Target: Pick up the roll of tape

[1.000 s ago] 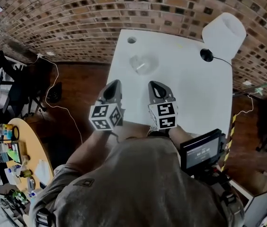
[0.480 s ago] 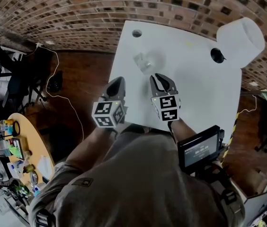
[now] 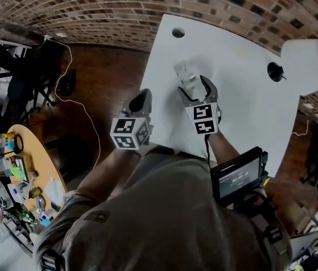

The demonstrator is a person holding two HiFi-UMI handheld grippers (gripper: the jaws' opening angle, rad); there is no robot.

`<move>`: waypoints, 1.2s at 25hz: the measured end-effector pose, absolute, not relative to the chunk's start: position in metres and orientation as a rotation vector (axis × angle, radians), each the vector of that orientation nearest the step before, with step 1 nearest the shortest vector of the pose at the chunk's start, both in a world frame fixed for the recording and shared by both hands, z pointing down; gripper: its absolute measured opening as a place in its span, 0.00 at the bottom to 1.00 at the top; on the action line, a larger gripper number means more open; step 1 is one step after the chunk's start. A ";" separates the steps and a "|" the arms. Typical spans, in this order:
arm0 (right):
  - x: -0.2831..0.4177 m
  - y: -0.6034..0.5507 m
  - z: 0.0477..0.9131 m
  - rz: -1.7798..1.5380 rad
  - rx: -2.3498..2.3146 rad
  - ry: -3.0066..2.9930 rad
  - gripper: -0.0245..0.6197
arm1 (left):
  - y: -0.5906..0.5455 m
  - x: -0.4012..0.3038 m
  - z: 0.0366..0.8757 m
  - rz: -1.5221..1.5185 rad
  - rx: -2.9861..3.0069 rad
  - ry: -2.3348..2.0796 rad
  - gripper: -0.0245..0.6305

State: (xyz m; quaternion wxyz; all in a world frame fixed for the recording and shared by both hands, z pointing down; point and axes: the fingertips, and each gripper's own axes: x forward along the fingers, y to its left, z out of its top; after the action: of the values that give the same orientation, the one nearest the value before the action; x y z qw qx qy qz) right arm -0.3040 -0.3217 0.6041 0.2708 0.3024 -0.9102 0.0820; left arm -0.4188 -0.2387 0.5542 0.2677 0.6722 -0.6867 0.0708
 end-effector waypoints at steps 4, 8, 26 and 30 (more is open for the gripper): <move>-0.309 -0.330 0.624 0.219 0.785 -2.413 0.64 | -0.238 -0.423 0.564 0.202 1.793 -1.838 0.04; -0.314 -0.338 0.638 0.215 0.768 -2.394 0.65 | -0.239 -0.426 0.571 0.226 1.785 -1.822 0.04; -0.331 -0.340 0.647 0.242 0.772 -2.392 0.40 | -0.235 -0.433 0.572 0.260 1.787 -1.826 0.04; -0.322 -0.332 0.645 0.315 0.786 -2.378 0.40 | -0.235 -0.431 0.568 0.245 1.819 -1.815 0.04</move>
State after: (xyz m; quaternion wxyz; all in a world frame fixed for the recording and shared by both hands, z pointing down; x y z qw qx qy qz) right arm -0.3217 -0.3319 0.6450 0.3035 0.2967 -0.8976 0.1188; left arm -0.4307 -0.2347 0.5680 0.2767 0.6771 -0.6757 0.0913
